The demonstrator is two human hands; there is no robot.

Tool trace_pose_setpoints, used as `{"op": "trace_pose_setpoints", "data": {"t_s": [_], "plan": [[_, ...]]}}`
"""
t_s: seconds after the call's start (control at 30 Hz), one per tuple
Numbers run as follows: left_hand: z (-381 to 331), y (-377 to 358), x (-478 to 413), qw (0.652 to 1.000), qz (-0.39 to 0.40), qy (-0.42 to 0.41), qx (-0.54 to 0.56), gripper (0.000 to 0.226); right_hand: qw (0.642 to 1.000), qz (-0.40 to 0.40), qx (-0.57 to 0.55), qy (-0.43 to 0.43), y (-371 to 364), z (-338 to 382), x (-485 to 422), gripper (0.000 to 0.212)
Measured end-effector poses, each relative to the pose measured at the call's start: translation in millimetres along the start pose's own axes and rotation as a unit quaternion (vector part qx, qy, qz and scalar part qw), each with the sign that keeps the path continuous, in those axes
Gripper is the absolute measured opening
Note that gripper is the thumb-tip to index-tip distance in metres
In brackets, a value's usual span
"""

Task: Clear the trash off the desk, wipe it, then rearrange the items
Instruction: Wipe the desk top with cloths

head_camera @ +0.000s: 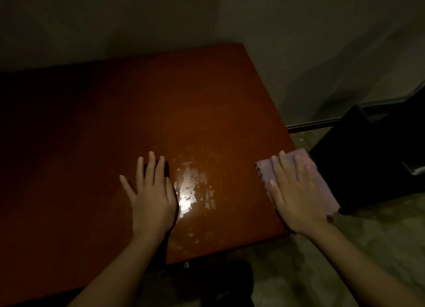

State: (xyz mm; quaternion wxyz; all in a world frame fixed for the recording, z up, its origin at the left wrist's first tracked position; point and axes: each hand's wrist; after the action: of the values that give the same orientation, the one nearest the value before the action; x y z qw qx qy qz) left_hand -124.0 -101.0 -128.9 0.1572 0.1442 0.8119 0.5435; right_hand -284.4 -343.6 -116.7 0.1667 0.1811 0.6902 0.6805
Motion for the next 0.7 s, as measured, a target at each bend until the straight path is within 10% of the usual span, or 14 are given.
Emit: {"op": "trace_pose_setpoints", "data": {"t_s": [0.43, 0.7], "plan": [[-101, -48, -144, 0.999, 0.023, -0.035, -0.003, 0.061, 0.993, -0.008, 0.031, 0.112, 1, -13, -241, 0.072], [-109, -51, -164, 0.999, 0.028, -0.022, 0.014, 0.062, 0.995, 0.004, -0.040, 0.086, -6, -24, -200, 0.063]]}}
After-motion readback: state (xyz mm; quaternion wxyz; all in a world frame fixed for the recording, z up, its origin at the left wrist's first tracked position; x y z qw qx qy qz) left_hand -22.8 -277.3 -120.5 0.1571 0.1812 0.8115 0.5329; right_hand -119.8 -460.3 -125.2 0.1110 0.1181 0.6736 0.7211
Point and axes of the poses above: each hand's wrist, its own x-axis away from the middle knuckle, its own y-axis out of the back of the hand, z = x × y, and after that the axes turned 7 degrees about x, right-handed
